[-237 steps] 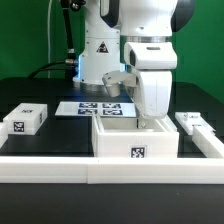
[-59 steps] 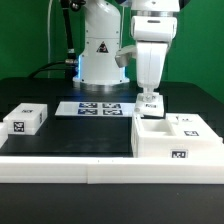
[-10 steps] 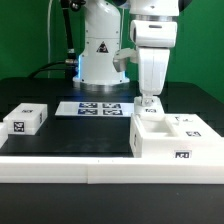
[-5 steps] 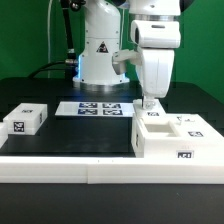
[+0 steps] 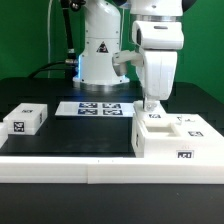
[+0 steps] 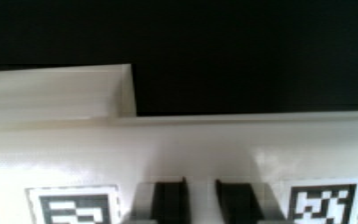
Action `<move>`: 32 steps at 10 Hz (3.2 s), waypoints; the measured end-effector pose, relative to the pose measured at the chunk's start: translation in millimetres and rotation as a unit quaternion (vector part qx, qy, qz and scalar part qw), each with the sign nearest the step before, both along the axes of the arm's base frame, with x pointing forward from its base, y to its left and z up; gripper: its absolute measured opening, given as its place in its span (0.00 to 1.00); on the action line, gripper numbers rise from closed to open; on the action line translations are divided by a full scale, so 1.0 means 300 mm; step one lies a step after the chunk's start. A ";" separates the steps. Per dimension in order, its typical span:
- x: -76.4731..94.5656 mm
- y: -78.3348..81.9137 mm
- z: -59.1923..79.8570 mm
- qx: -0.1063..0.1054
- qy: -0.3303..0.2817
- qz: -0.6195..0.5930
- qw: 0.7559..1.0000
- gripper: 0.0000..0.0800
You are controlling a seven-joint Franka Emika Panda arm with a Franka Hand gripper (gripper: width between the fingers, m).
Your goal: Assemble cabinet
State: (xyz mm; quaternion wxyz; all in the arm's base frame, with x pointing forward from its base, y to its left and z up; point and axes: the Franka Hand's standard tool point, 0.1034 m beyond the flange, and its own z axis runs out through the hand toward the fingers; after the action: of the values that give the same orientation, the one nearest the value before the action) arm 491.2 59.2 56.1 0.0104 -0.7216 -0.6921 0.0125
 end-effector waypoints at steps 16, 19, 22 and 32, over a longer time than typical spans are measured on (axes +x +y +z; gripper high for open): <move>0.273 -0.016 0.003 0.014 -0.040 0.002 0.999 0.09; 0.272 -0.016 0.002 0.014 -0.040 0.002 0.999 0.54; 0.272 -0.016 0.002 0.014 -0.040 0.002 0.999 0.94; 0.117 0.003 0.055 0.032 -0.083 -0.187 0.978 1.00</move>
Offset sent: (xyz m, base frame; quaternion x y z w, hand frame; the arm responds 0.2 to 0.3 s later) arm 0.0501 0.0173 -0.0099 -0.0072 0.0393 -0.0241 0.9989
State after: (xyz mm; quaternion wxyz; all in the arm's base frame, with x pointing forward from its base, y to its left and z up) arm 526.4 60.2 72.4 -0.0215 -0.8360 -0.5437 -0.0717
